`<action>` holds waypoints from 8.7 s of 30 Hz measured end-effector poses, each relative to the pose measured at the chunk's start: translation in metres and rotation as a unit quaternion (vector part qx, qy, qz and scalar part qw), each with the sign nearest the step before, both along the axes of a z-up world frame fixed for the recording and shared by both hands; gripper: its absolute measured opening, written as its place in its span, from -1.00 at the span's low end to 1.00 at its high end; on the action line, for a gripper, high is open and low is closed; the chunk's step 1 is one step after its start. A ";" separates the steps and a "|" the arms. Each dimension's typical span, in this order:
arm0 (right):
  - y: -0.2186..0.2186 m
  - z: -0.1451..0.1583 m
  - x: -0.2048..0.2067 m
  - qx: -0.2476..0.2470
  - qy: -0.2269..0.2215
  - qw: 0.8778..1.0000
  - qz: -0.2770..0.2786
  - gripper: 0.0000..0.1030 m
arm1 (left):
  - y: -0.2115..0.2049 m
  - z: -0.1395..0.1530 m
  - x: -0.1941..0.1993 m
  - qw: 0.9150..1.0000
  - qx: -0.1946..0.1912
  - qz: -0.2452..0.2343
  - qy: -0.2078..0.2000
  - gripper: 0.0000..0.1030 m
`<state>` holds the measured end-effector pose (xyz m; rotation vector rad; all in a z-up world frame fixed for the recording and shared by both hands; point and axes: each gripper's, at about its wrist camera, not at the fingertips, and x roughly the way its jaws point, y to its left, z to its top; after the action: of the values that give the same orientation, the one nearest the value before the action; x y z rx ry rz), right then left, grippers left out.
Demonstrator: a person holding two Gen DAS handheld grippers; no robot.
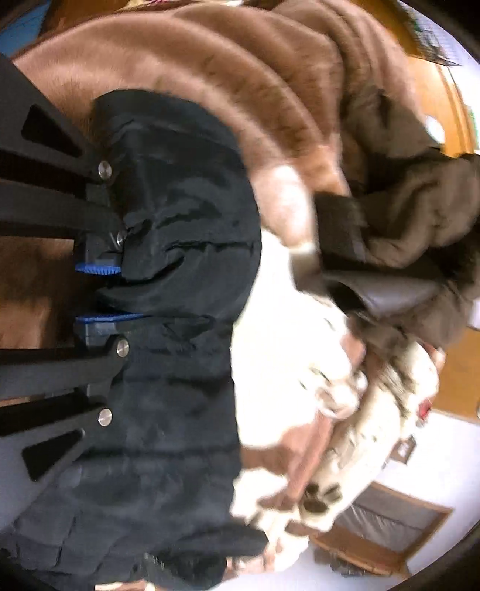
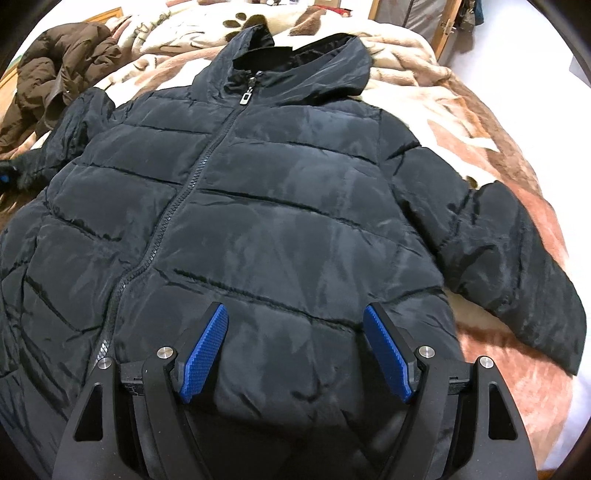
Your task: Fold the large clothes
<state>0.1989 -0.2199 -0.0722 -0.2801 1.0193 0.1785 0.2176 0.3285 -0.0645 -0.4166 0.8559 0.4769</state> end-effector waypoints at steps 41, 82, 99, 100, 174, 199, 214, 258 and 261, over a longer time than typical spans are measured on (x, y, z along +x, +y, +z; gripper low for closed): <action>-0.103 0.033 -0.030 0.142 -0.030 0.985 -0.093 0.48 | -0.375 0.086 0.050 0.897 -0.111 -0.417 -0.093 0.50; -0.040 -0.036 0.176 0.125 0.030 0.990 -0.064 -0.09 | -0.213 -0.031 0.145 0.970 0.030 -0.240 0.009 0.41; -0.043 -0.021 0.110 0.128 0.028 0.990 -0.045 -0.09 | -0.226 -0.021 0.094 0.967 0.022 -0.252 0.018 0.29; -0.046 -0.012 0.101 0.131 0.022 0.990 -0.044 -0.09 | -0.228 -0.014 0.087 0.966 0.024 -0.255 0.015 0.29; -0.407 0.000 0.017 0.312 -0.092 0.850 -0.415 -0.65 | -0.397 0.010 -0.003 0.939 0.013 -0.344 0.016 0.29; -0.057 0.143 0.077 0.279 -0.082 0.957 -0.010 -0.74 | -0.288 0.035 -0.044 0.968 -0.016 -0.247 -0.029 0.29; 0.035 0.029 0.095 0.253 0.055 0.964 0.064 0.14 | -0.246 0.022 -0.042 0.976 -0.033 -0.212 -0.029 0.29; -0.154 0.017 0.168 0.207 -0.036 0.970 -0.121 -0.42 | -0.350 0.017 0.122 0.955 0.021 -0.297 -0.019 0.31; -0.132 -0.002 0.183 0.180 -0.020 0.979 -0.093 -0.42 | -0.341 -0.016 0.135 0.957 0.024 -0.287 0.011 0.33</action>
<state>0.3822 -0.3514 -0.0746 0.1409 0.9478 0.1839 0.3529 -0.0126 -0.0800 -0.1033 0.9371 -0.0377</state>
